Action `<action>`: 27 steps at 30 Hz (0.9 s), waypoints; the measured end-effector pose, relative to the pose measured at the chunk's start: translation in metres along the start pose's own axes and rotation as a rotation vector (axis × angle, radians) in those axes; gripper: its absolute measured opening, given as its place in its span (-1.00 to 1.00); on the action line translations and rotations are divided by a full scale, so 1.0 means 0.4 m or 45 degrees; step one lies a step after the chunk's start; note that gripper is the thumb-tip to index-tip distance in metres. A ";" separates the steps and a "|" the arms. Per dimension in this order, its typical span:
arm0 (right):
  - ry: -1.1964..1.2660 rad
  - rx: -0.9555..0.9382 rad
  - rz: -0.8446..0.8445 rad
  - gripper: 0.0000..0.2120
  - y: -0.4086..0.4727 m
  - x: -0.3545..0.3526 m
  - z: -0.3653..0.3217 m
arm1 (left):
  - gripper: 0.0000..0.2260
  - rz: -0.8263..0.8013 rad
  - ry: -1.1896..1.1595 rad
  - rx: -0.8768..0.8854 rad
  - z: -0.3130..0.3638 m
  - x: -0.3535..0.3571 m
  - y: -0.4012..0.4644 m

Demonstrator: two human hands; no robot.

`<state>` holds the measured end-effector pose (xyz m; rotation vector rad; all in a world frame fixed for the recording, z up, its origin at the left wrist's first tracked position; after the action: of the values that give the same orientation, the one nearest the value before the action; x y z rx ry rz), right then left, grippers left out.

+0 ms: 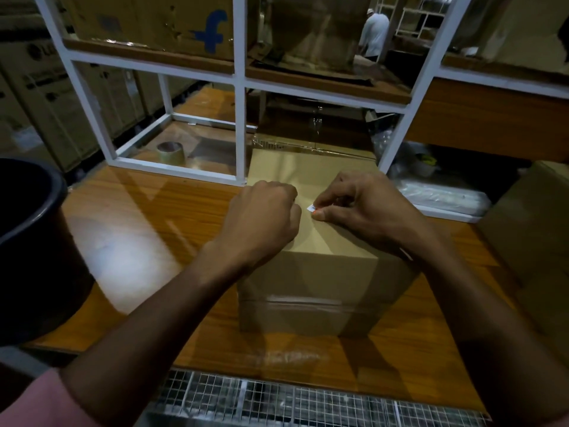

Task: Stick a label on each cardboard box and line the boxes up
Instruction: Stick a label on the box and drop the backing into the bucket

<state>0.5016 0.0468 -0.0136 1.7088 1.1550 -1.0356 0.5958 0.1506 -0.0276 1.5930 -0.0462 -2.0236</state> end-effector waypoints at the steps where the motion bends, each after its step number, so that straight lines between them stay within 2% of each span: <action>1: -0.023 -0.011 -0.014 -0.85 0.004 0.002 -0.002 | -0.77 0.006 -0.005 -0.006 0.000 -0.004 -0.003; 17: -0.299 -0.192 -0.035 -0.87 0.005 0.029 -0.036 | -0.80 0.003 0.048 -0.019 0.010 0.001 -0.030; 27: -0.124 -0.102 -0.017 -0.93 0.020 0.039 -0.003 | -0.80 0.020 0.020 -0.020 0.005 -0.008 -0.031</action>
<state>0.5133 0.0502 -0.0263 1.5733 1.1319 -1.0554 0.5894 0.1616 -0.0284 1.5938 -0.0369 -1.9951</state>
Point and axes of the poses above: each hand's wrist, its own y-axis towards the middle knuckle, its own x-axis out of the palm, z = x × y, the point moved 9 cm from there along y, towards the middle knuckle, and after that the axes turned 9 degrees about -z, right-handed, at the moved point
